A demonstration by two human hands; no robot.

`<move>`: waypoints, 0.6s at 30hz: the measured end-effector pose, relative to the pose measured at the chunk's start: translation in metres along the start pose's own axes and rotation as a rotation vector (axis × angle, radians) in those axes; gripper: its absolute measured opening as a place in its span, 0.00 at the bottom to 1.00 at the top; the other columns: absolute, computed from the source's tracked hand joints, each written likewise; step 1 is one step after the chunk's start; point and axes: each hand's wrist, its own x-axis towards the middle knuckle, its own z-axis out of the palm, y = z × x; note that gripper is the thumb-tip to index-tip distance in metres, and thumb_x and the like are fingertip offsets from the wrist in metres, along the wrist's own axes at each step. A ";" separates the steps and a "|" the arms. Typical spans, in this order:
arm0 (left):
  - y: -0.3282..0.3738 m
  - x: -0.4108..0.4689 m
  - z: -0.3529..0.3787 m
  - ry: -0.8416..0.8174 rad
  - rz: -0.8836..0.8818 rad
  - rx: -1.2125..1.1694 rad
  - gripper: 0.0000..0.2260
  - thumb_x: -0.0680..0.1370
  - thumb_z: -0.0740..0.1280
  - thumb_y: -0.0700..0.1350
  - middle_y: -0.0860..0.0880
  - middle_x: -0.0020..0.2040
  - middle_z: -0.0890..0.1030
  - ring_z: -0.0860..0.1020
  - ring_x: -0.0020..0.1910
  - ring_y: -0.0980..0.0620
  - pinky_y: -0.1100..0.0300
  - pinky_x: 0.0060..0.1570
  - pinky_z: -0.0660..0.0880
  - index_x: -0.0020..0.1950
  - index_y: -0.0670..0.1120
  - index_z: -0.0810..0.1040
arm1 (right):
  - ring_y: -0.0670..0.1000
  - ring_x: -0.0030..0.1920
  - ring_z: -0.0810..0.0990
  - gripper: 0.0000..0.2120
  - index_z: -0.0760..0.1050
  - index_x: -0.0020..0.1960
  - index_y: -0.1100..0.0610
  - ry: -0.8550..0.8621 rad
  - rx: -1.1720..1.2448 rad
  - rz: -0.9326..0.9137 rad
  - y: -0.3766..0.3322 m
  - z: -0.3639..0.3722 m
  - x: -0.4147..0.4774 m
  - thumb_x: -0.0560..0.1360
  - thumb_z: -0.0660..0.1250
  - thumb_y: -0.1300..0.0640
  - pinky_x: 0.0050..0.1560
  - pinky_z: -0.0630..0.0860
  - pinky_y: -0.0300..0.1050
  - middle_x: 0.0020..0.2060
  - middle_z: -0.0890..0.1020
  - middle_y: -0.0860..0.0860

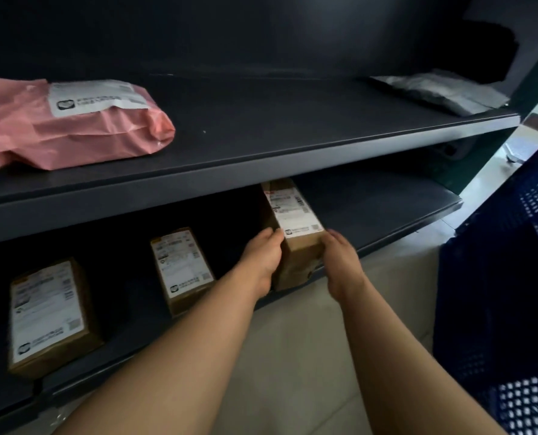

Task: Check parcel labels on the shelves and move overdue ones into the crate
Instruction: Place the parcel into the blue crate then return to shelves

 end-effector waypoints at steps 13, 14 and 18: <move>-0.042 -0.035 -0.061 -0.107 -0.108 0.033 0.17 0.76 0.68 0.44 0.46 0.56 0.81 0.78 0.55 0.48 0.56 0.49 0.74 0.65 0.49 0.73 | 0.51 0.55 0.76 0.11 0.76 0.53 0.46 -0.283 0.072 0.273 0.031 -0.019 -0.066 0.79 0.56 0.47 0.56 0.72 0.57 0.53 0.80 0.50; -0.044 -0.036 -0.065 -0.128 -0.117 0.039 0.18 0.76 0.69 0.44 0.46 0.56 0.82 0.78 0.57 0.48 0.55 0.48 0.74 0.65 0.50 0.72 | 0.53 0.56 0.76 0.10 0.76 0.52 0.45 -0.312 0.086 0.272 0.032 -0.022 -0.069 0.80 0.56 0.49 0.57 0.72 0.58 0.54 0.80 0.50; -0.050 -0.039 -0.080 -0.249 -0.166 0.076 0.26 0.73 0.71 0.40 0.50 0.58 0.82 0.74 0.63 0.47 0.47 0.50 0.77 0.66 0.61 0.69 | 0.58 0.59 0.77 0.15 0.76 0.57 0.46 -0.382 0.118 0.253 0.038 -0.035 -0.078 0.76 0.58 0.59 0.58 0.76 0.63 0.56 0.79 0.55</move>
